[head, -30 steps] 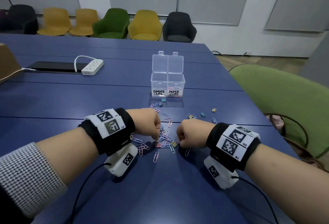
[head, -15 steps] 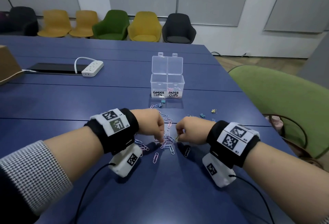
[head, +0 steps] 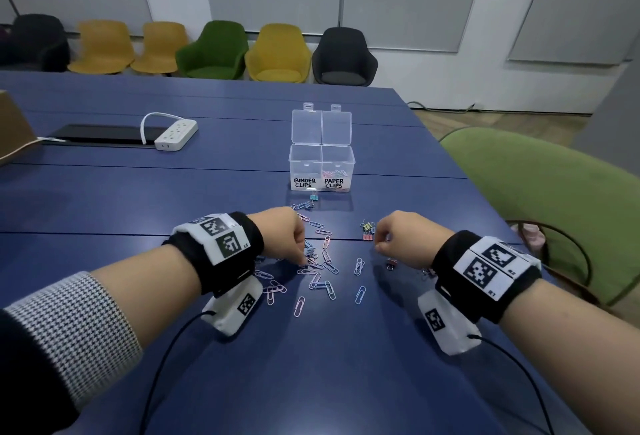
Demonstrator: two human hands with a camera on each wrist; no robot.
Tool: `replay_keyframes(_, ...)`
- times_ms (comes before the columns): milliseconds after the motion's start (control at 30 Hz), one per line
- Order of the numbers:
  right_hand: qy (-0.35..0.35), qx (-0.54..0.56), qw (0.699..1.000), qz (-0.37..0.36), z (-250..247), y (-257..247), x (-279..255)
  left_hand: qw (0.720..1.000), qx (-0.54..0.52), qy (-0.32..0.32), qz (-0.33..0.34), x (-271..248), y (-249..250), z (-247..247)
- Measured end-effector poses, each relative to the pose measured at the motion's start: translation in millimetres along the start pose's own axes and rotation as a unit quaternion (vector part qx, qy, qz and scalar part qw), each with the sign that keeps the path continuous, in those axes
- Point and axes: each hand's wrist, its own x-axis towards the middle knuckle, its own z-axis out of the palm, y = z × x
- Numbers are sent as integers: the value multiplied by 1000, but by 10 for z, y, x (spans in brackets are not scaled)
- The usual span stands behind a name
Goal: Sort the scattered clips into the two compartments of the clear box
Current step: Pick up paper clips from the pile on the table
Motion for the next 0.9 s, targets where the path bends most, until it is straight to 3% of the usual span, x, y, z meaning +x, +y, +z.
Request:
replay_keyframes(300,-72,-59,994,-55,158,-144,-134,1000,16,5,25,14,57,-44)
replay_keyframes(567,-114,-95,986,-79,194,-98,-215,984,-99,119,87,190,381,-110)
replay_keyframes(767,-65,-81,990,-97,127,-37,-221,996,45,11,70,239,327,-98)
replay_keyframes(900,-74,-104,987,-100,113,-88,-222,993,63,-28,93,208,291,-80)
